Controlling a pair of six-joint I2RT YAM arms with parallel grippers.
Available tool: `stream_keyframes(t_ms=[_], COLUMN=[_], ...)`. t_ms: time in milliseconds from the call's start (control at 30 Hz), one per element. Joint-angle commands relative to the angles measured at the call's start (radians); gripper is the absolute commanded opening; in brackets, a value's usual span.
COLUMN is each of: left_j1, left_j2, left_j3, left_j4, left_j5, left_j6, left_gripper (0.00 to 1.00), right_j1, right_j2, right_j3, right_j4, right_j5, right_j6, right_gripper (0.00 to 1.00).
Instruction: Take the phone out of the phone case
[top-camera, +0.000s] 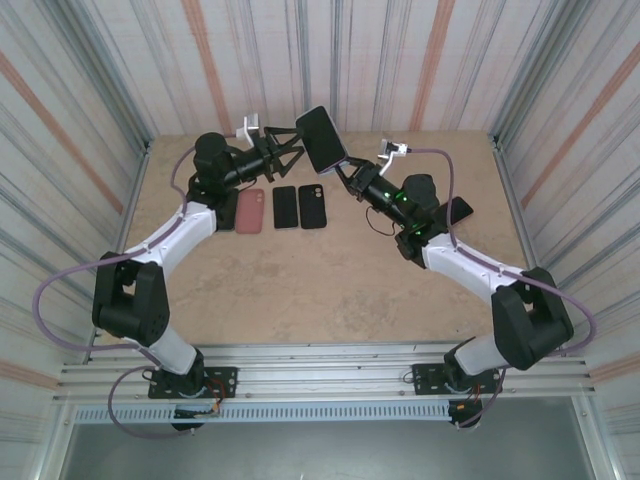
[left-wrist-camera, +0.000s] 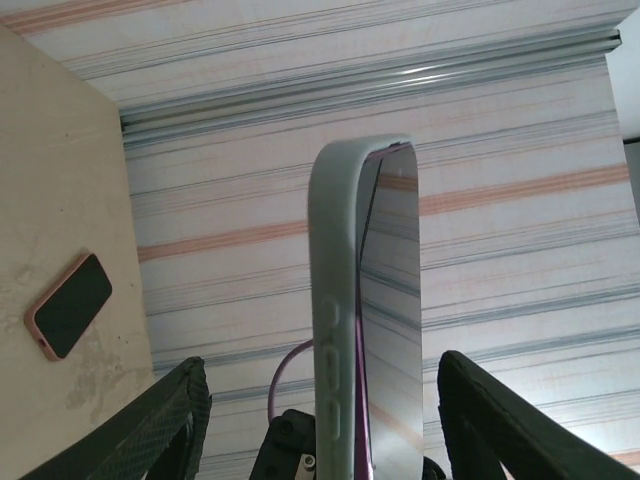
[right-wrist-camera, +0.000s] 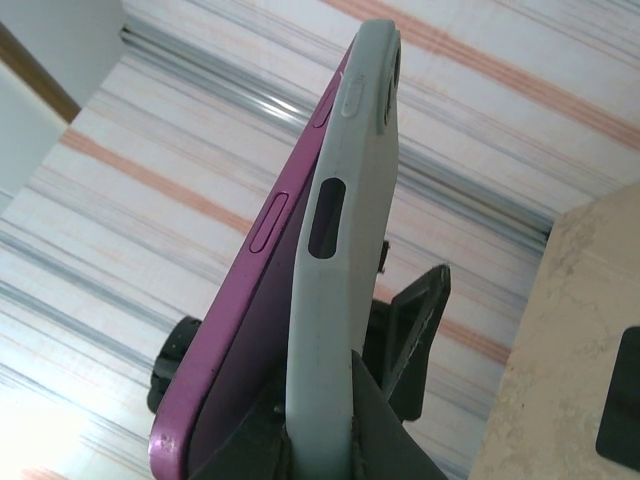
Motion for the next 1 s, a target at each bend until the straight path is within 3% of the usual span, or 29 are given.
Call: stream_keyframes(t_ms=[0, 233, 400, 633, 967], left_j1=[0.002, -0.024, -0.107, -0.23, -0.293], left_j2=[-0.068, -0.173, -0.237, -0.227, -0.172], left_j3=[0.012, -0.022, -0.093, -0.036, -0.024], left_j4=[-0.051, -0.16, -0.127, -0.127, -0.092], left_j5=[-0.033, -0.126, -0.252, -0.365, -0.49], left_j6=[0.035, -0.009, -0.117, -0.179, -0.251], left_gripper=[0.64, 0.66, 0.66, 0.65, 0.6], right_j1=[0.009, 0.012, 0.02, 0.04, 0.08], right_j2=[0.016, 0.035, 0.073, 0.113, 0.123], right_j3=[0.022, 0.012, 0.004, 0.014, 0.021], right_j4=[0.134, 0.182, 0.276, 0.346, 0.366], right_j5=[0.068, 0.187, 0.259, 0.318, 0.352], right_j6=[0.002, -0.054, -0.062, -0.122, -0.154], right_gripper=[0.0, 0.01, 0.01, 0.01, 0.01])
